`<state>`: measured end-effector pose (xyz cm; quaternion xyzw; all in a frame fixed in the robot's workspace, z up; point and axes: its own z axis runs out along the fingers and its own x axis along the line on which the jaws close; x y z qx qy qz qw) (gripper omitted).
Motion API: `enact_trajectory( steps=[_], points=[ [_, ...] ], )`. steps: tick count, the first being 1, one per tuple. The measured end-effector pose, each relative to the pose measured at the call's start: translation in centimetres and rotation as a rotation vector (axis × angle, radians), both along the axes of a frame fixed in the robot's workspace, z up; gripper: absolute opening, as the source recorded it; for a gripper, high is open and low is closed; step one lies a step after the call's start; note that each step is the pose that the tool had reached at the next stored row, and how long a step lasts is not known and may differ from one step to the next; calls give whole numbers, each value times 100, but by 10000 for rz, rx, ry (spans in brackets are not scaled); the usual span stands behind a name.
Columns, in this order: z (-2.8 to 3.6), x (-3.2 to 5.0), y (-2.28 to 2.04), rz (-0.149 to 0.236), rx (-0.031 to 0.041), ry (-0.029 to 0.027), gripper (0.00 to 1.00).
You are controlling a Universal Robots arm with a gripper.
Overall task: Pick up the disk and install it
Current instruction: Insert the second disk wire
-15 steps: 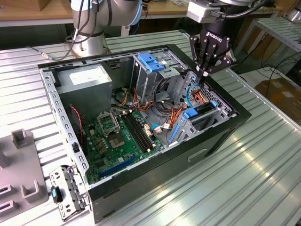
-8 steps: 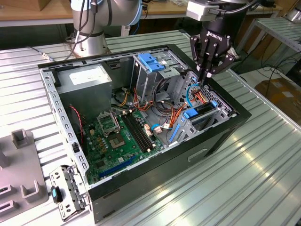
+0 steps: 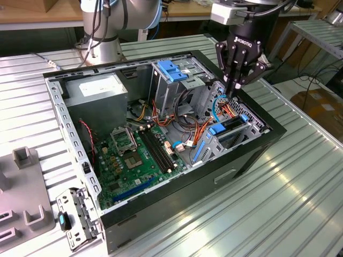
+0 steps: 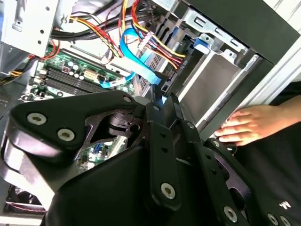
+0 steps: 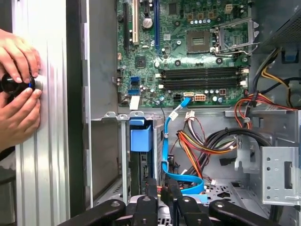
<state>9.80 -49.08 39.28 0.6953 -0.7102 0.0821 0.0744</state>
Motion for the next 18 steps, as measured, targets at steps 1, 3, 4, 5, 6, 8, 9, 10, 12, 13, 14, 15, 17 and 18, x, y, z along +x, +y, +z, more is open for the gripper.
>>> enact_trajectory(
  steps=[1,3,4,5,6,8,9,10,12,13,14,15,17,18],
  points=[
    [-5,4,5,0,-132,0,24],
    [-23,14,18,0,-235,-1,24],
    [-30,15,26,-1,-239,0,24],
    [-37,17,41,0,-238,0,24],
    [-41,17,53,2,-237,0,24],
    [-43,17,70,1,-253,0,24],
    [-43,17,82,1,-278,0,24],
    [-44,17,95,1,-319,-1,24],
    [-43,17,105,1,-454,0,24],
    [-44,17,105,1,-475,0,24],
    [-44,17,104,1,-485,0,24],
    [-44,17,104,1,-490,0,24],
    [-44,17,105,0,-493,-1,24],
    [-44,17,106,-13,-484,0,24]
  ],
)
